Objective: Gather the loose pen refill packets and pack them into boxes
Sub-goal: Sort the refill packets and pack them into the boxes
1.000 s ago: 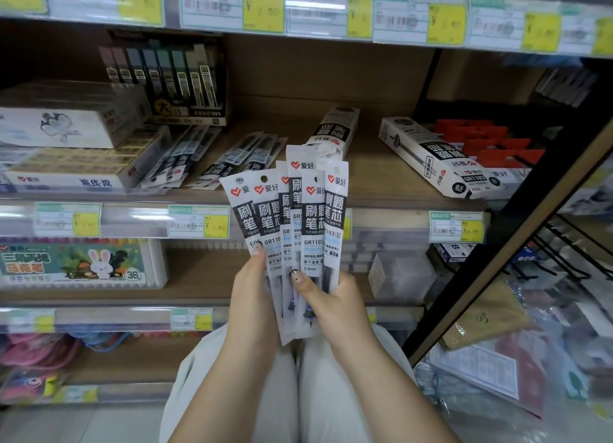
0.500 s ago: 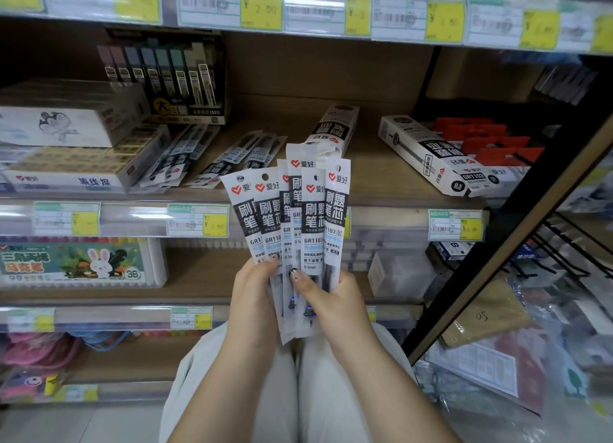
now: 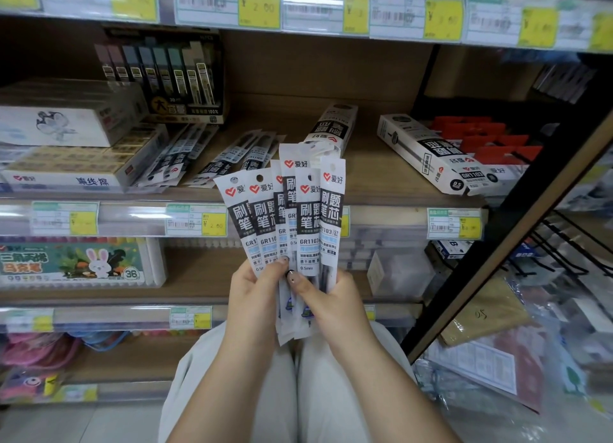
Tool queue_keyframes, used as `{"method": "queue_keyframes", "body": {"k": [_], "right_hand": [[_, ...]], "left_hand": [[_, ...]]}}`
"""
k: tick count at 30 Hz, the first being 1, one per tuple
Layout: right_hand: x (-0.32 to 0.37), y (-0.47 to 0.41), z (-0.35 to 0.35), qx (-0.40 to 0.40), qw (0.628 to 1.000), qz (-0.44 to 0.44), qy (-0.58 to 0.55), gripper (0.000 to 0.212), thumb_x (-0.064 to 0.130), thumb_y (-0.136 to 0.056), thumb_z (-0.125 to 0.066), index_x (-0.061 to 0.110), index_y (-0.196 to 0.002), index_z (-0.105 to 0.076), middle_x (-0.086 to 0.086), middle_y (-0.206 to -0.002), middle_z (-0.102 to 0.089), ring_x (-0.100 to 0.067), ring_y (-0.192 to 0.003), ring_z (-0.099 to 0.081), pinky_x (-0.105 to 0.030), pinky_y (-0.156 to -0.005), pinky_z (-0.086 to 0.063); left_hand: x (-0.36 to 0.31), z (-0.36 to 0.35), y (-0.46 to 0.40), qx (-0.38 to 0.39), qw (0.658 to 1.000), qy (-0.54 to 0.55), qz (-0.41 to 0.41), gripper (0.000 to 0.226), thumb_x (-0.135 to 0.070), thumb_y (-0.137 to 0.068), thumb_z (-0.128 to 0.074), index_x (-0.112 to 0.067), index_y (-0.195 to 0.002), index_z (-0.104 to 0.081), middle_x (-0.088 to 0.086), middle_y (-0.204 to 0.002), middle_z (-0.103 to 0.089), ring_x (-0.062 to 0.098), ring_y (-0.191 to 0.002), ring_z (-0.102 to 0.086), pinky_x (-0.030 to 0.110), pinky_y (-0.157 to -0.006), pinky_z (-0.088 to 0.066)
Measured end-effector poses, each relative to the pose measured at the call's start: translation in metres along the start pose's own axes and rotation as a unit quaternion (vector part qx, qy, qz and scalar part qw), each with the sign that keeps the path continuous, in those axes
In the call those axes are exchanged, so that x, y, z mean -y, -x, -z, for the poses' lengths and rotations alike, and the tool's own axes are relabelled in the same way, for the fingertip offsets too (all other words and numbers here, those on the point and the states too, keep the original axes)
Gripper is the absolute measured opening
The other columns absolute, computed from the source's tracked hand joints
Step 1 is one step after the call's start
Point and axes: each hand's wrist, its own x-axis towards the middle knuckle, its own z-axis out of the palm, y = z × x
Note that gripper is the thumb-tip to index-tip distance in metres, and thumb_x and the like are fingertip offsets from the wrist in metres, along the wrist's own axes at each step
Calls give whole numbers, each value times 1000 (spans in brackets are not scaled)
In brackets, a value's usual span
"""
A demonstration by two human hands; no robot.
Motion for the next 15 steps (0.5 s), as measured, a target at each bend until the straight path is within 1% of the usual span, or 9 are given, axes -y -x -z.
{"method": "queue_keyframes", "body": {"k": [2,5,9,11,13,15], "right_hand": [[0,0,0,2,1000,1,-1,22,21,-74,-67,27,-96,-69,5,-100,-73,-13,-97,-68,-32,-84,-54],[-1,0,0,2,1000,1,-6,21,20,-75,-67,27,-95,-69,5,-99,-73,-14,-98,-68,-31,-84,-54],[1,0,0,8,1000,5,-6,21,20,-76,-66,26,-96,-69,4,-100,-73,-15,-99,-67,-33,-87,-53],[1,1,0,9,1000,5,-1,21,21,-76,-66,27,-95,-69,4,-100,-73,-14,-99,-67,-32,-87,-53],[1,1,0,6,1000,2,1,21,22,-75,-66,28,-94,-69,5,-99,-73,-13,-98,-67,-32,-85,-53],[1,1,-1,5,1000,-2,3,19,23,-74,-67,30,-92,-70,4,-99,-73,-14,-97,-68,-34,-85,-54]], "left_hand": [[-1,0,1,-4,1000,-5,1,42,2,-93,-42,-21,-87,-76,12,-101,-73,31,-96,-68,56,-92,-47],[-2,-1,2,-1,1000,0,2,44,3,-92,-42,-24,-84,-76,9,-97,-74,28,-93,-69,50,-89,-50],[-1,0,1,-4,1000,11,7,42,3,-92,-41,-20,-84,-75,10,-96,-74,25,-88,-70,46,-86,-51],[-1,-1,2,1,1000,11,4,39,3,-92,-42,-18,-88,-74,11,-97,-73,26,-89,-70,45,-84,-52],[0,-2,2,-1,1000,10,0,35,3,-92,-44,-16,-89,-73,12,-98,-73,29,-91,-70,46,-84,-52],[1,-2,2,-9,1000,7,-1,30,1,-90,-49,-16,-88,-74,14,-100,-72,34,-94,-68,54,-87,-49]]}}
